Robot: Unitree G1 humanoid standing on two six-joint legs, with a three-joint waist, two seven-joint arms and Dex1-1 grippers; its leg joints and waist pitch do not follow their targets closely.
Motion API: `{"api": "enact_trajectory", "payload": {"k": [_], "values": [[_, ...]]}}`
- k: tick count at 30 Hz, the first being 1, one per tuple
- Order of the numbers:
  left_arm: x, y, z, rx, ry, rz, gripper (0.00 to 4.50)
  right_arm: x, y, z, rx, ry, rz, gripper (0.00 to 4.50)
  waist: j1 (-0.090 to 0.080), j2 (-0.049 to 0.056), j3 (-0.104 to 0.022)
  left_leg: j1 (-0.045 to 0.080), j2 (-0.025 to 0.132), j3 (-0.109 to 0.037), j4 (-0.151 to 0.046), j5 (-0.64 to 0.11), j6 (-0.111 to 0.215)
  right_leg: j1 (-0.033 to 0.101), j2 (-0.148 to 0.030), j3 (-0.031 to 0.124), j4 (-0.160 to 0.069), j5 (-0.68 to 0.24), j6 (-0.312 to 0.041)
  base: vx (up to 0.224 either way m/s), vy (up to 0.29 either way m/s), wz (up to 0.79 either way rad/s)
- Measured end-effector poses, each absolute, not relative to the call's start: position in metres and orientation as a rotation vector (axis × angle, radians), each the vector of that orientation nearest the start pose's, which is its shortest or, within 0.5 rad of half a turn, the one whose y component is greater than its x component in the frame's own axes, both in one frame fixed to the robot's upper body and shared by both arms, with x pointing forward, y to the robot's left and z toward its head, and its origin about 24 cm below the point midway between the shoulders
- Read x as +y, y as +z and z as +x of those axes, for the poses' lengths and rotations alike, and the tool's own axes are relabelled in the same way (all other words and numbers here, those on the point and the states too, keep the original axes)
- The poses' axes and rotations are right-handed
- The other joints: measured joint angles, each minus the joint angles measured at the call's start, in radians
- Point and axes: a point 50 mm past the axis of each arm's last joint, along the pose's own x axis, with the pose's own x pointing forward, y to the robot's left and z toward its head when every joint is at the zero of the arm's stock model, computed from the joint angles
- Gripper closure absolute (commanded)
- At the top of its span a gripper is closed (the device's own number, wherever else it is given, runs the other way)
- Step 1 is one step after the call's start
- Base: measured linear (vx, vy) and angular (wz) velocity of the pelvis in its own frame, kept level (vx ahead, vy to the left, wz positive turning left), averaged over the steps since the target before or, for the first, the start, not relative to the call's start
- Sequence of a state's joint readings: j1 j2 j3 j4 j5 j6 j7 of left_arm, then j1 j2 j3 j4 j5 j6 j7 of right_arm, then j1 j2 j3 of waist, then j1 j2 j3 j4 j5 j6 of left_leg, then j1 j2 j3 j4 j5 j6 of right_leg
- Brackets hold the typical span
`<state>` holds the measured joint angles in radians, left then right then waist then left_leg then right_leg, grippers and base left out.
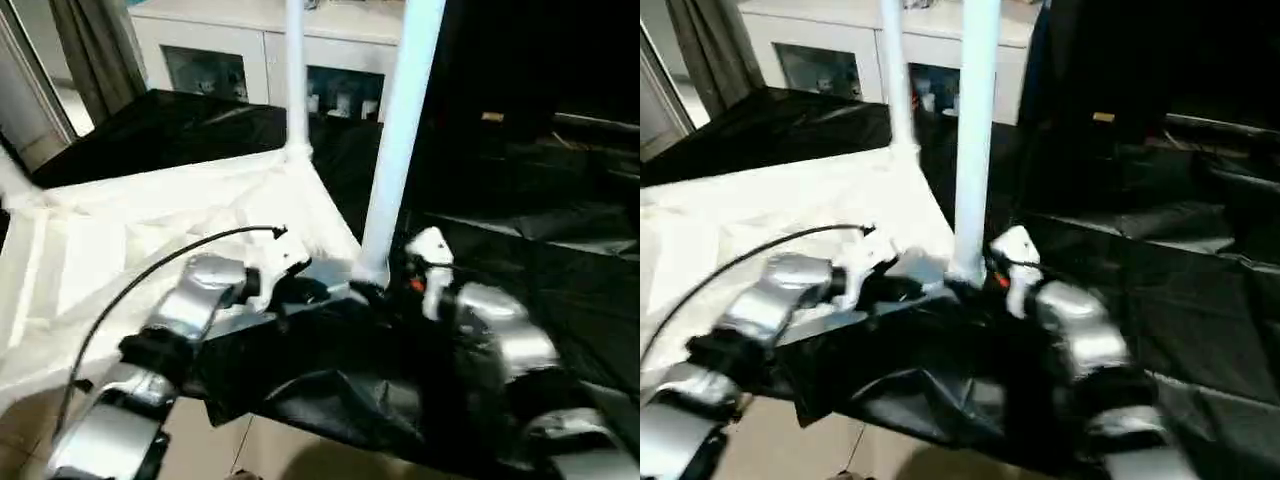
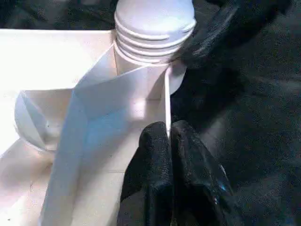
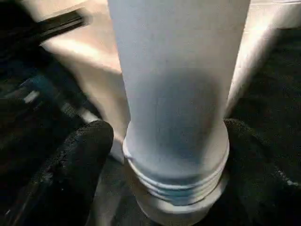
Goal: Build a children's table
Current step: Rotate leg to tighten
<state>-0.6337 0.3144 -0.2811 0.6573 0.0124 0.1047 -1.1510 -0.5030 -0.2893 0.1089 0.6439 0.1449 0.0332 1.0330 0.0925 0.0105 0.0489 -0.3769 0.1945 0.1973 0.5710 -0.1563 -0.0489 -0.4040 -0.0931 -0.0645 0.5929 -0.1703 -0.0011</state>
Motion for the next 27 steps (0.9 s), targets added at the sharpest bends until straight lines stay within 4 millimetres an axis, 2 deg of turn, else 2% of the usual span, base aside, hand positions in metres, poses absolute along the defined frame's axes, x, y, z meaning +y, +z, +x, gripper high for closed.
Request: {"api": "enact_trajectory", "payload": {"k": [4, 5, 7, 11, 19, 23, 27], "values": [[0.125, 0.053, 0.319, 0.450, -1.378, 0.367, 4.50, -0.147, 0.041, 0.311, 0.314, 1.213, -0.121, 0.57, 0.011, 0.000, 0.000, 0.000, 0.000, 0.000, 0.000, 0.000, 0.000, 0.000, 0.000, 0.000, 0.000, -0.001, -0.001, 0.000, 0.000, 0.00], [0.125, 0.053, 0.318, 0.453, -1.388, 0.367, 4.50, -0.146, 0.040, 0.310, 0.320, 1.229, -0.123, 0.82, 0.012, -0.001, 0.000, 0.000, 0.000, 0.000, 0.000, 0.000, 0.000, 0.000, 0.000, 0.000, 0.001, -0.001, -0.001, 0.000, 0.000, 0.00], [0.125, 0.053, 0.317, 0.458, -1.405, 0.366, 4.50, -0.144, 0.040, 0.311, 0.330, 1.254, -0.127, 0.89, 0.015, -0.001, 0.001, 0.000, 0.000, 0.001, 0.001, 0.000, 0.000, 0.000, -0.001, 0.000, 0.001, -0.001, -0.001, 0.000, 0.000, 0.00], [0.126, 0.054, 0.315, 0.461, -1.421, 0.374, 4.50, -0.144, 0.042, 0.312, 0.339, 1.279, -0.128, 1.30, 0.016, -0.002, 0.001, 0.000, 0.000, 0.001, 0.001, 0.000, 0.000, 0.000, -0.001, 0.000, 0.001, -0.001, -0.001, 0.000, 0.000, 0.00], [0.125, 0.053, 0.315, 0.462, -1.417, 0.366, 4.50, -0.142, 0.038, 0.309, 0.335, 1.265, -0.099, 1.74, 0.018, -0.001, 0.001, 0.000, 0.000, 0.001, 0.001, 0.000, 0.000, 0.000, 0.000, 0.000, 0.001, -0.001, -0.001, 0.000, 0.000, 0.00], [0.122, 0.050, 0.319, 0.448, -1.354, 0.341, 4.50, -0.138, 0.033, 0.311, 0.304, 1.143, -0.074, 1.78, 0.018, -0.001, 0.001, 0.003, 0.000, 0.001, 0.001, 0.000, 0.000, 0.002, 0.000, 0.001, 0.002, -0.001, -0.002, 0.000, 0.000, 0.00], [0.107, 0.048, 0.335, 0.431, -1.172, 0.341, 4.50, -0.123, 0.024, 0.326, 0.250, 0.771, -0.008, 1.78, -0.002, 0.002, 0.003, 0.009, -0.001, 0.000, 0.000, 0.000, -0.001, 0.005, -0.001, 0.000, 0.000, -0.004, 0.003, -0.014, 0.001, -0.01]]}}
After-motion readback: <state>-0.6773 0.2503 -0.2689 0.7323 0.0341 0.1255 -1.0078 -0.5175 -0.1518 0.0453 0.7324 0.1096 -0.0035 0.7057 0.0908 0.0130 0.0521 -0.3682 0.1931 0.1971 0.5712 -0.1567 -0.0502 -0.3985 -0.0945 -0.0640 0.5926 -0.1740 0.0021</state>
